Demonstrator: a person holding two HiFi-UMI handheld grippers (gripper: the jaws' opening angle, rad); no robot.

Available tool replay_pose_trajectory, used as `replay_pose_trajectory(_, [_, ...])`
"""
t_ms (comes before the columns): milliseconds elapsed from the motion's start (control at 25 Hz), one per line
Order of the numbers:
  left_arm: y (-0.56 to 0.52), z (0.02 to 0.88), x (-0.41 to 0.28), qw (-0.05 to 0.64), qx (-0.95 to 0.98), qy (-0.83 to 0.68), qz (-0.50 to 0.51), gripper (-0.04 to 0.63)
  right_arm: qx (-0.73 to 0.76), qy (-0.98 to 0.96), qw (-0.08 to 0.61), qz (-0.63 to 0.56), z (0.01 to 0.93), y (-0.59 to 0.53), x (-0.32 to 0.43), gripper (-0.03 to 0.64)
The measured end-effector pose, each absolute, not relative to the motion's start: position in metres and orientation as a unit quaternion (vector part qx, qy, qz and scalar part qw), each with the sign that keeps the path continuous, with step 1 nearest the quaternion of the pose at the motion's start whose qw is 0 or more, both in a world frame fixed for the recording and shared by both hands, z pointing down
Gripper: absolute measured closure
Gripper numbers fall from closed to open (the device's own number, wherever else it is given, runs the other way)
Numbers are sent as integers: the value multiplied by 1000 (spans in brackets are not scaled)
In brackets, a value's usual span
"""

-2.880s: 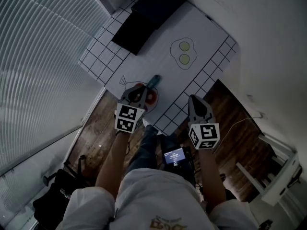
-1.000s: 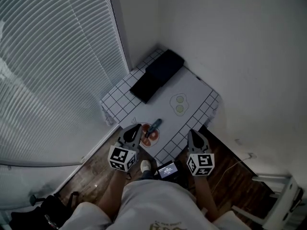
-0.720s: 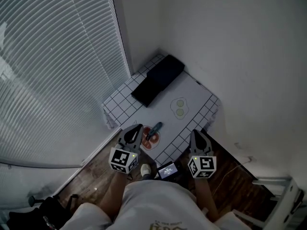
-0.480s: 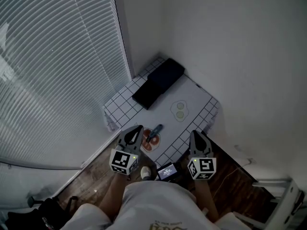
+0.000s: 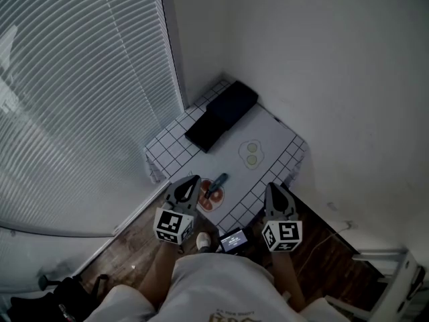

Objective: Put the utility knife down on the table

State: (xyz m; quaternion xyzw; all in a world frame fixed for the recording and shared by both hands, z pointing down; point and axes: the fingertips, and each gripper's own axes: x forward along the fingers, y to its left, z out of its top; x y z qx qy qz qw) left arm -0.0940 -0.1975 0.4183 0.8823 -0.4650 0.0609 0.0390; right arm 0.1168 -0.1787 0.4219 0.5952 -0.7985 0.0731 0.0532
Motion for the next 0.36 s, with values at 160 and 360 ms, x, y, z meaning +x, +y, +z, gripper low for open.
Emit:
replay_pose_trajectory(160, [-197, 420, -93, 40, 883, -463, 61, 588, 596, -798, 54, 71, 423, -177, 118, 609])
replay_pose_trajectory(360, [-197, 425, -94, 39, 884, -461, 65, 588, 597, -797, 54, 71, 424, -177, 119, 609])
